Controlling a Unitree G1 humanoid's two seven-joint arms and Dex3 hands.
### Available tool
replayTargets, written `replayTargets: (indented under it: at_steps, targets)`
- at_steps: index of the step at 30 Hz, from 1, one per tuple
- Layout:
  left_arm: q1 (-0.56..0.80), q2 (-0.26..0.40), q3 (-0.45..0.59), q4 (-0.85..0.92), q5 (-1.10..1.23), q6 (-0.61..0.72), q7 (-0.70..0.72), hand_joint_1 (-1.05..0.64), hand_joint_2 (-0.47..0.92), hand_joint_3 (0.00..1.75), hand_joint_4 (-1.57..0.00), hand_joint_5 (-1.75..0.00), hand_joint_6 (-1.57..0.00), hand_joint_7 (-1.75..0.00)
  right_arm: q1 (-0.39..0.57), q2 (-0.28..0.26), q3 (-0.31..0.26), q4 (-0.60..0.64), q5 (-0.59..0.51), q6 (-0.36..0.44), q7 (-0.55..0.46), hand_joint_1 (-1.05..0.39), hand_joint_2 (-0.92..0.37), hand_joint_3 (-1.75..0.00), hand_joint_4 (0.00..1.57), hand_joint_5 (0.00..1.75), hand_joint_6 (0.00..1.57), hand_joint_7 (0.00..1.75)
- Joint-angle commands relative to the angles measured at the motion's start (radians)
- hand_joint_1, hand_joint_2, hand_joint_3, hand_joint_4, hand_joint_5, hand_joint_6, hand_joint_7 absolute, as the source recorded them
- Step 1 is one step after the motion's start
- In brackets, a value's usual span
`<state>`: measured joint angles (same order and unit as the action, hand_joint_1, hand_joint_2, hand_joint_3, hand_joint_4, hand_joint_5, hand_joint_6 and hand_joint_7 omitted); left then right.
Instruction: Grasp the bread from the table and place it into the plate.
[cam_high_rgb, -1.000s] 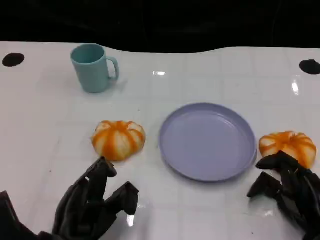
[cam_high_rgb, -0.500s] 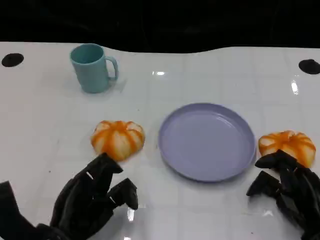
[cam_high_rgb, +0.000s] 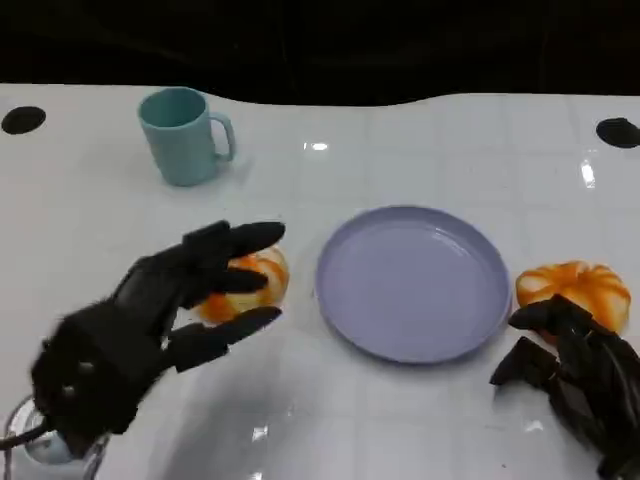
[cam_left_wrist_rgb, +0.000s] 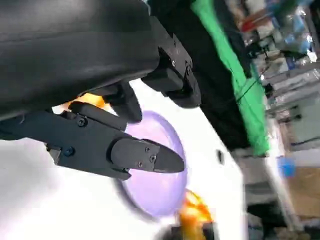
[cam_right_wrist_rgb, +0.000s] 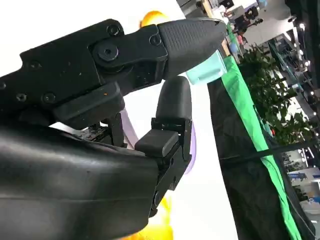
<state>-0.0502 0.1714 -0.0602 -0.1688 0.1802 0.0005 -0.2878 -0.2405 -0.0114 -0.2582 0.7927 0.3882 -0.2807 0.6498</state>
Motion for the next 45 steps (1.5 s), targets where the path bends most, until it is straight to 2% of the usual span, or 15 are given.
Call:
replayTargets:
  at_steps: [1, 6, 12, 16, 22, 25, 28, 32, 36, 40, 45]
  targets:
    - [-0.028, 0.06, -0.037, -0.001, 0.159, -0.037, 0.087, -0.45, 0.91, 0.01, -0.14, -0.66, -0.38, 0.0, -0.001, -0.011, -0.005, 0.015, 0.002, 0.01, 0.008, -0.54, -0.92, -0.19, 0.69, 1.54, 0.64, 1.21]
    - [-0.042, 0.076, -0.058, -0.011, 0.249, -0.017, 0.12, -0.47, 0.87, 0.0, -0.14, -0.57, -0.39, 0.0, 0.003, -0.011, -0.003, 0.015, -0.009, -0.007, 0.006, -0.53, -0.92, -0.23, 0.67, 1.57, 0.63, 1.23]
    - [-0.114, 0.172, -0.14, 0.039, 0.473, -0.028, 0.127, -0.48, 0.84, 0.0, -0.08, -0.34, -0.32, 0.0, 0.007, -0.016, -0.003, 0.019, -0.01, -0.023, 0.014, -0.54, -0.92, -0.24, 0.67, 1.57, 0.62, 1.24]
    - [-0.157, 0.191, -0.171, 0.078, 0.514, -0.006, 0.098, -0.46, 0.84, 0.0, -0.03, -0.26, -0.27, 0.0, 0.006, -0.013, -0.01, 0.014, 0.008, 0.007, 0.017, -0.55, -0.92, -0.19, 0.67, 1.57, 0.65, 1.2]
    - [-0.233, 0.213, -0.219, 0.165, 0.536, 0.016, 0.041, -0.41, 0.86, 0.01, 0.0, -0.11, -0.17, -0.01, 0.022, -0.023, 0.005, -0.004, -0.021, -0.009, 0.005, -0.55, -0.92, -0.22, 0.66, 1.56, 0.64, 1.17]
    - [-0.302, 0.206, -0.264, 0.281, 0.564, 0.022, 0.04, -0.4, 0.85, 0.0, 0.0, -0.09, -0.17, 0.0, 0.021, -0.024, 0.001, 0.006, -0.013, -0.012, 0.021, -0.53, -0.92, -0.24, 0.66, 1.56, 0.62, 1.18]
    - [-0.323, 0.204, -0.279, 0.316, 0.57, 0.025, 0.046, -0.41, 0.85, 0.0, 0.0, -0.08, -0.17, 0.0, 0.02, -0.025, 0.0, 0.011, -0.012, -0.017, 0.026, -0.53, -0.92, -0.26, 0.66, 1.56, 0.62, 1.18]
    - [-0.411, 0.17, -0.322, 0.474, 0.584, 0.045, 0.054, -0.4, 0.83, 0.0, -0.01, -0.07, -0.17, 0.0, 0.018, -0.015, -0.01, 0.004, 0.006, 0.006, 0.017, -0.53, -0.92, -0.22, 0.67, 1.56, 0.64, 1.21]
    - [-0.484, 0.146, -0.348, 0.628, 0.576, 0.025, 0.095, -0.41, 0.82, 0.0, -0.02, -0.07, -0.18, 0.0, 0.015, -0.021, 0.0, 0.022, -0.02, -0.045, 0.019, -0.54, -0.92, -0.25, 0.67, 1.57, 0.64, 1.21]
    - [-0.555, 0.111, -0.369, 0.812, 0.573, -0.002, 0.173, -0.41, 0.82, 0.0, -0.04, -0.07, -0.18, -0.01, 0.007, -0.022, -0.005, 0.034, -0.011, -0.037, 0.017, -0.56, -0.92, -0.22, 0.68, 1.56, 0.65, 1.21]
    - [-0.621, 0.083, -0.392, 0.972, 0.567, -0.039, 0.252, -0.4, 0.82, 0.0, -0.06, -0.07, -0.19, -0.01, 0.012, -0.02, -0.01, 0.008, 0.008, 0.018, 0.017, -0.55, -0.92, -0.18, 0.68, 1.55, 0.65, 1.19]
